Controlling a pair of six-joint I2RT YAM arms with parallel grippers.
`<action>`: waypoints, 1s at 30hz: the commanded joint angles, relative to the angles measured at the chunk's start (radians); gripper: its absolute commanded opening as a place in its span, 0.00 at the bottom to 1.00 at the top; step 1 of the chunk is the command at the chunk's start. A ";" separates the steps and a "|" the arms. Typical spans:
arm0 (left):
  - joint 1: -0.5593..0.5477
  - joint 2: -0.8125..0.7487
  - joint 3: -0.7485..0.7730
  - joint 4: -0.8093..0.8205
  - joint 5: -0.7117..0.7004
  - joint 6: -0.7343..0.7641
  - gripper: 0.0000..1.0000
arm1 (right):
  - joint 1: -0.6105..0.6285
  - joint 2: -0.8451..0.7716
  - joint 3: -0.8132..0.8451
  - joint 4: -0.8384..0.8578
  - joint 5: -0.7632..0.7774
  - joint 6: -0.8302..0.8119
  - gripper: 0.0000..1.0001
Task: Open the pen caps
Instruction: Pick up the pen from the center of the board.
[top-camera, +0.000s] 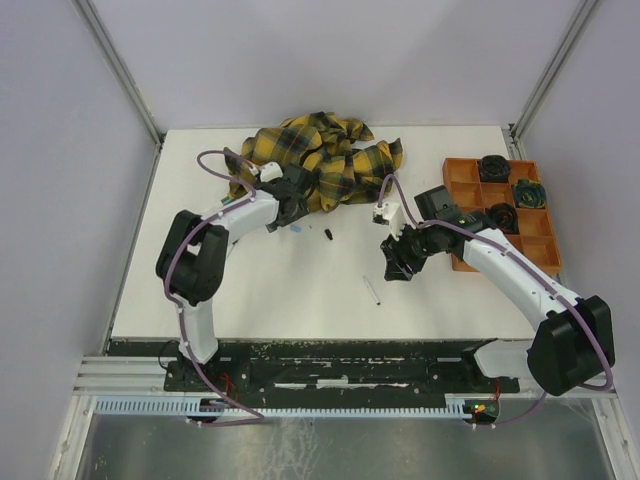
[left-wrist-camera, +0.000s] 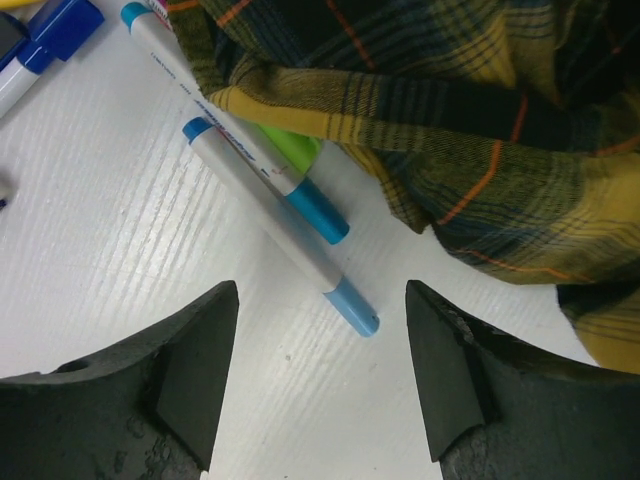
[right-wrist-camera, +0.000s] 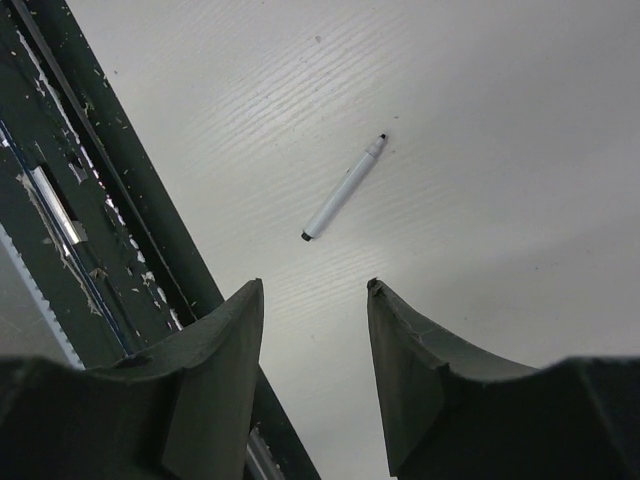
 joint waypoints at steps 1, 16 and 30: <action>0.002 0.039 0.079 -0.105 -0.063 -0.045 0.73 | -0.004 -0.008 0.031 0.006 -0.023 -0.019 0.54; 0.002 0.120 0.114 -0.144 -0.063 -0.078 0.66 | -0.003 0.003 0.031 0.005 -0.027 -0.020 0.54; 0.001 0.147 0.116 -0.160 -0.050 -0.089 0.56 | -0.003 0.002 0.030 0.004 -0.028 -0.020 0.54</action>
